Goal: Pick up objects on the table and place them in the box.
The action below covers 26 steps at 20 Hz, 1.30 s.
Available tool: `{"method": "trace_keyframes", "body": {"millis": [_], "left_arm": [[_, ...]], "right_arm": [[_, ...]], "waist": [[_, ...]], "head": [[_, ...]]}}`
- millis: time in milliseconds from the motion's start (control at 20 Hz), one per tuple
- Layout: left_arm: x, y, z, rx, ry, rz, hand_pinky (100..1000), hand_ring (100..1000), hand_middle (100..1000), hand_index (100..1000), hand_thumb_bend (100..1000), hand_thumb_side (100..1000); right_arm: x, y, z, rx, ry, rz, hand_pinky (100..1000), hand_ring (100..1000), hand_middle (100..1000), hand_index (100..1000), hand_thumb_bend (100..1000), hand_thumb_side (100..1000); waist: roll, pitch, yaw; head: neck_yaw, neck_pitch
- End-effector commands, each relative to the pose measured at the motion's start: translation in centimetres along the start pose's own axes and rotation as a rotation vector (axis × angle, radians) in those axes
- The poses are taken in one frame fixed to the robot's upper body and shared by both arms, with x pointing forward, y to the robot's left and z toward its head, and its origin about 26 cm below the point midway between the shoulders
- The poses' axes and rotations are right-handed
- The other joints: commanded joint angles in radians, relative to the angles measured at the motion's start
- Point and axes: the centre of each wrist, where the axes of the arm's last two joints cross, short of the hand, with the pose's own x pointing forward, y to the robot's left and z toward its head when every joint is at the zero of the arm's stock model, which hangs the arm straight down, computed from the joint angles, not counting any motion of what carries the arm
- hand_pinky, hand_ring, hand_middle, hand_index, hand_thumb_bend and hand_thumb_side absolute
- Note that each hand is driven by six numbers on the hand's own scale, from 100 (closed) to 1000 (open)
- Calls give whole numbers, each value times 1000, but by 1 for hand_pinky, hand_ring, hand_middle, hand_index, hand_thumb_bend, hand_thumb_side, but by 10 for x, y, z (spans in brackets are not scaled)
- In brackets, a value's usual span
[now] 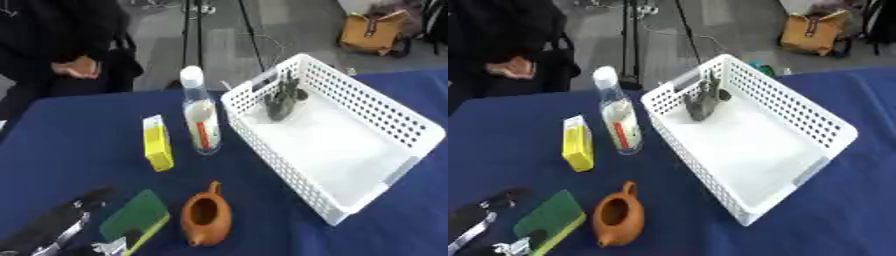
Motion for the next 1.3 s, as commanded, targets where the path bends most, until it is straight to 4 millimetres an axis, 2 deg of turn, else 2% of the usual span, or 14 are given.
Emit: {"method": "trace_keyframes", "body": {"millis": [50, 300, 550, 1000, 1300], "left_arm": [[1, 7, 1, -4, 17, 12, 1000, 1000, 1000, 1000, 662, 947], [3, 8, 0, -32, 33, 8, 1000, 1000, 1000, 1000, 682, 951], [4, 6, -2, -50, 54, 27, 1000, 1000, 1000, 1000, 753, 1000], [-2, 1, -8, -58, 101, 6, 1000, 1000, 1000, 1000, 754, 985], [-1, -1, -9, -96, 91, -8, 1000, 1000, 1000, 1000, 794, 1000]], "right_arm": [[2, -3, -6, -5, -31, 2, 640, 580, 516, 592, 100, 576], [2, -3, -7, -9, -31, -2, 638, 577, 512, 588, 100, 575], [3, -3, -6, -13, -29, -5, 634, 573, 508, 584, 100, 572], [3, -2, -6, -11, -29, -13, 631, 569, 504, 580, 100, 570], [4, -2, -6, -16, -28, -20, 627, 562, 499, 574, 100, 567]], "waist": [[-4, -20, 0], [-5, -19, -3], [-6, -16, -6], [-7, -15, -5], [-8, -13, -6]], "head": [[2, 2], [3, -2], [4, -10], [8, -19], [11, -20]]}}
